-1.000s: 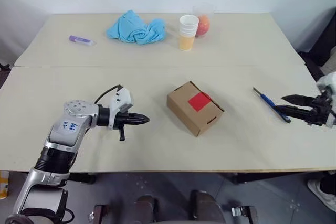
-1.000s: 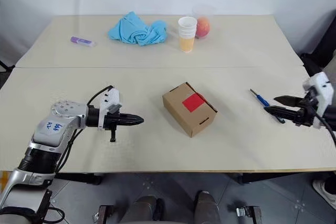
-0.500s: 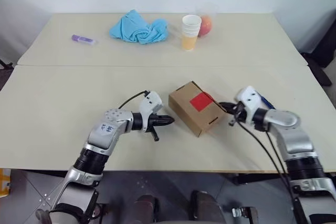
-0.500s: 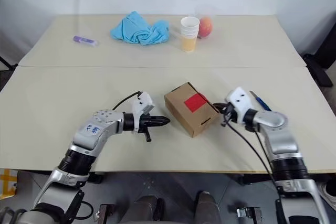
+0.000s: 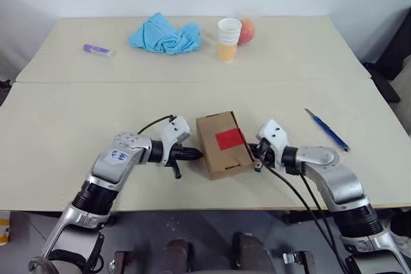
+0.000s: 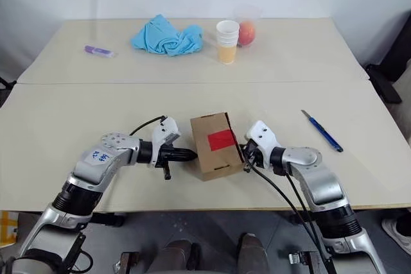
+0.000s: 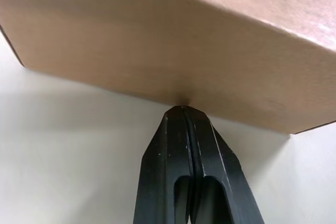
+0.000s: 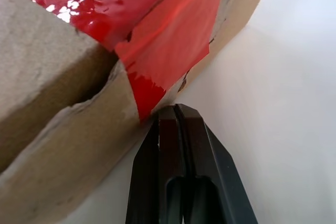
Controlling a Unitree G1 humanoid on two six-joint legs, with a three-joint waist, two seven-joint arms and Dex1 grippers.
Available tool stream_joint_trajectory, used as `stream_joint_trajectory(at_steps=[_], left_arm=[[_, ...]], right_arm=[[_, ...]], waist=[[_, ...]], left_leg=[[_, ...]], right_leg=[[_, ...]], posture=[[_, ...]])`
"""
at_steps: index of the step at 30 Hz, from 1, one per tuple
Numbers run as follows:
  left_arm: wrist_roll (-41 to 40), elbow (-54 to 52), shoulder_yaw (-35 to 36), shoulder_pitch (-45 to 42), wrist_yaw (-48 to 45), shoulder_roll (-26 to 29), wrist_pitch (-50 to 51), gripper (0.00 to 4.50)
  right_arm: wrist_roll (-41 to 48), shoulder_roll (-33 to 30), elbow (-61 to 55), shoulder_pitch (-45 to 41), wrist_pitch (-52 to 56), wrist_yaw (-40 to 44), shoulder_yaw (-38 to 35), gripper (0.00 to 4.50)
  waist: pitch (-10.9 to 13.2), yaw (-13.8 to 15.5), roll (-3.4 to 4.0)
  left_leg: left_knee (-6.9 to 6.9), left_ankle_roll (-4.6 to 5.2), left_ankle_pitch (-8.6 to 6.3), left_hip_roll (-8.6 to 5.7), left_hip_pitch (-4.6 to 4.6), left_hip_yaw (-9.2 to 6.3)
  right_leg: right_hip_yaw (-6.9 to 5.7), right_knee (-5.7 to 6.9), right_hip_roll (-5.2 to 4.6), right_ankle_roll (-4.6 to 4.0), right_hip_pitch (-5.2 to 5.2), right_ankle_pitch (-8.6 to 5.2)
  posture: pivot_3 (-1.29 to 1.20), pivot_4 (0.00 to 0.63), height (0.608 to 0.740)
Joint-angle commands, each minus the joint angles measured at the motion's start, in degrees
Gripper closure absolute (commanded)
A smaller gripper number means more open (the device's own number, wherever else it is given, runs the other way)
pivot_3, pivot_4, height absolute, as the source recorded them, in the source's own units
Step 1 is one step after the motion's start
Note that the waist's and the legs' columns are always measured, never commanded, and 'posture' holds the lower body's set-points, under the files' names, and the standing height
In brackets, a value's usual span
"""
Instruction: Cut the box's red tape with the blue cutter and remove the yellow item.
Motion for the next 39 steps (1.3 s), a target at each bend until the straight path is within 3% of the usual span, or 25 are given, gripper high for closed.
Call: stream_joint_trajectory(at_steps=[1,10,14,18,20,24,29,39], left_arm=[[-0.7,-2.0,1.2,-0.3,-0.3,1.3,-0.2,4.50],[0.0,-0.7,0.4,-1.0,-0.4,2.1,-1.1,4.50],[-1.7,-0.1,0.6,-3.1,-7.7,8.9,0.8,4.50],[-4.6,2.8,0.8,-9.9,-18.9,15.7,0.4,4.50],[-6.7,2.6,1.0,-12.3,-22.7,15.5,-1.1,4.50],[-7.5,6.3,3.4,-17.6,-18.3,6.0,-6.4,4.50],[-0.1,11.7,-1.5,-18.7,-13.9,0.3,-13.8,4.50],[4.0,13.7,-4.6,-17.4,-12.1,-3.6,-16.3,4.50]], right_arm=[[1.4,1.5,-4.8,1.6,4.9,-2.1,1.5,4.48],[3.5,-1.6,-11.8,4.4,11.6,-3.8,-1.5,4.48],[10.8,-9.5,-15.8,6.3,20.2,0.3,-11.0,4.48],[25.0,-12.5,-22.0,1.5,43.8,0.5,-23.4,3.63],[28.3,-6.5,-21.9,-4.3,54.4,-2.7,-29.5,2.99],[33.8,0.0,-19.3,-10.4,57.4,-13.0,-33.5,1.74],[38.0,2.2,-17.5,-12.6,57.4,-21.6,-31.0,0.12],[34.8,2.2,-14.8,-12.9,56.9,-25.8,-25.5,0.06]], waist=[[0.0,0.0,0.00],[0.0,0.3,-0.01],[0.0,0.5,-0.01],[0.0,0.6,-0.03],[0.0,0.4,-0.05],[0.0,1.2,-0.03],[0.0,1.3,-0.04],[0.0,1.2,-0.04]], left_leg=[[0.00,0.00,0.00,0.00,0.00,0.00],[-0.01,0.01,0.00,-0.18,0.01,-0.01],[-0.01,0.01,0.00,-0.28,-0.02,0.00],[0.00,0.02,-0.01,-0.11,-0.04,0.00],[-0.03,0.02,-0.01,0.09,-0.02,0.00],[-0.02,0.02,-0.01,0.05,-0.03,-0.05],[-0.05,0.04,-0.02,-0.33,-0.07,-0.03],[-0.04,0.05,-0.01,-0.35,-0.08,0.02]], right_leg=[[0.00,-0.01,0.00,0.00,0.00,0.00],[0.02,0.01,-0.02,-0.01,0.00,0.00],[0.04,0.02,-0.02,-0.01,-0.02,0.00],[0.02,0.00,-0.01,-0.02,-0.03,0.00],[0.01,-0.02,0.01,-0.05,-0.01,0.00],[0.00,0.02,-0.02,-0.08,-0.01,0.00],[0.01,0.03,-0.05,-0.08,-0.06,0.01],[0.04,0.09,-0.04,-0.08,-0.11,0.01]], posture=[[0.00,0.150,0.740],[0.00,0.150,0.740],[0.00,0.150,0.740],[0.00,0.150,0.740],[0.00,0.150,0.740],[0.00,0.150,0.740],[0.00,0.150,0.740],[0.00,0.150,0.740]])
